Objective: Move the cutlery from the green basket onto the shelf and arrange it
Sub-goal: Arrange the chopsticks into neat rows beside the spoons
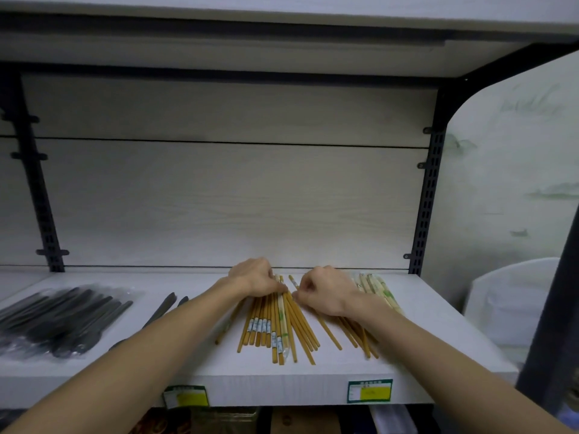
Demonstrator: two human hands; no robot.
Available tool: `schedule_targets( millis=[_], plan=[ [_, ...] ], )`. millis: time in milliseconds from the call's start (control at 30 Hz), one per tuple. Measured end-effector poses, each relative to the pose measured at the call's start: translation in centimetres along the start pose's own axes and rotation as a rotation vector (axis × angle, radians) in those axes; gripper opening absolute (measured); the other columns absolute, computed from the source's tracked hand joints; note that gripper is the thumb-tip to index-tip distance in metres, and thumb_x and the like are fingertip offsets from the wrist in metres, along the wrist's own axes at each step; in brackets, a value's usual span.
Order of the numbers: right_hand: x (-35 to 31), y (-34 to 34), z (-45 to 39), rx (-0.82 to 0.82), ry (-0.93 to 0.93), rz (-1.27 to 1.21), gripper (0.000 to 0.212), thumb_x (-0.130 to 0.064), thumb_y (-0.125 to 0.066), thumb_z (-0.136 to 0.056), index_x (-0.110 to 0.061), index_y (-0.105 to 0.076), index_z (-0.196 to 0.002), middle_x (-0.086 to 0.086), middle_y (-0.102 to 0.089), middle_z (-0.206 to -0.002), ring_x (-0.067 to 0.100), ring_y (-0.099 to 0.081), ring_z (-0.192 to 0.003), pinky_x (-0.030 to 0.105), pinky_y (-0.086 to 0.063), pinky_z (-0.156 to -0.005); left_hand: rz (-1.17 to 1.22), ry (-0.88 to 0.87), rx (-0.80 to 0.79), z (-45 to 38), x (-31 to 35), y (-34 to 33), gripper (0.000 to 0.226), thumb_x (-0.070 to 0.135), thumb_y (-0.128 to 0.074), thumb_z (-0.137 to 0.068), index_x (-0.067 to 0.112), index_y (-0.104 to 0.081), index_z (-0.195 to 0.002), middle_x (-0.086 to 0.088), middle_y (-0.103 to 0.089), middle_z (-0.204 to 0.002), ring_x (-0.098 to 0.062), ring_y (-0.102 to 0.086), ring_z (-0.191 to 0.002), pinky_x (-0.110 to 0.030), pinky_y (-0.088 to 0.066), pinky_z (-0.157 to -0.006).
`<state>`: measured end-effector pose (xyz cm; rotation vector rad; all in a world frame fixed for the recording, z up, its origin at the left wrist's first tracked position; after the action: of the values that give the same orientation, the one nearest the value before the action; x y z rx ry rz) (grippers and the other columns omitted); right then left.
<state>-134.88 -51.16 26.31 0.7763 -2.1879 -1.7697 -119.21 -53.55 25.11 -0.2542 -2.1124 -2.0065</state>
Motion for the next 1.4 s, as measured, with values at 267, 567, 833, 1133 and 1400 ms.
schedule_targets(
  millis=[267, 567, 833, 1133, 1400],
  plan=[
    [-0.6, -0.9, -1.1, 0.009, -0.093, -0.240, 0.021, -0.049, -0.069, -0.083, -0.028, -0.070, -0.084, -0.007, -0.070, -0.085, 0.015, -0.064, -0.083, 0.029, -0.051, -0.071, 0.112, -0.052, -0.025, 0.0, -0.8, -0.5, 0.032, 0.047, -0.065, -0.092, 0.018, -0.079, -0.084, 0.002, -0.076, -0.086, -0.016, -0.071, -0.085, -0.042, -0.059, -0.084],
    [-1.4, -2.6, -1.9, -0.143, -0.239, -0.235, 0.030, -0.047, -0.075, -0.071, -0.018, -0.069, -0.069, -0.001, -0.071, -0.075, 0.016, -0.067, -0.075, 0.033, -0.056, -0.070, 0.177, -0.095, -0.027, 0.3, -1.4, -0.7, 0.020, 0.037, -0.069, -0.093, 0.023, -0.073, -0.080, 0.002, -0.074, -0.086, -0.017, -0.069, -0.083, -0.039, -0.058, -0.081],
    [-1.8, -2.4, -1.8, -0.246, -0.322, -0.302, 0.029, -0.038, -0.074, -0.074, -0.018, -0.058, -0.061, -0.002, -0.059, -0.060, 0.014, -0.054, -0.057, 0.026, -0.044, -0.054, 0.199, -0.103, -0.037, 0.6, -1.3, -0.8, 0.017, 0.037, -0.066, -0.093, 0.023, -0.074, -0.088, 0.003, -0.074, -0.092, -0.015, -0.069, -0.088, -0.040, -0.060, -0.083],
    [4.6, 2.7, 1.5, -0.028, -0.464, -0.690, 0.019, -0.028, -0.060, -0.085, -0.013, -0.061, -0.074, 0.002, -0.054, -0.058, 0.015, -0.043, -0.042, 0.018, -0.030, -0.042, 0.182, -0.176, 0.065, 1.0, 1.9, -0.2, 0.012, 0.035, -0.067, -0.093, 0.026, -0.074, -0.088, 0.011, -0.071, -0.092, -0.011, -0.066, -0.092, -0.035, -0.056, -0.084],
    [11.0, 4.2, 6.1, -0.082, -0.563, -0.203, 0.030, -0.033, -0.065, -0.085, -0.014, -0.056, -0.064, 0.001, -0.057, -0.057, 0.016, -0.051, -0.048, 0.023, -0.039, -0.048, 0.035, -0.413, 0.154, 1.9, 9.4, -1.5, 0.026, 0.050, -0.060, -0.093, 0.029, -0.068, -0.106, 0.006, -0.064, -0.115, -0.019, -0.060, -0.106, -0.038, -0.052, -0.087]
  ],
)
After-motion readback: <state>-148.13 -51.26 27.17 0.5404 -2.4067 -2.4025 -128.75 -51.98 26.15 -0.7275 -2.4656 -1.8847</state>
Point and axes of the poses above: each hand's wrist, its own z-axis away from the middle knuckle, its own y-axis out of the back of the hand, x = y × z, the point moved 8 cm from there along -z, towards the middle knuckle
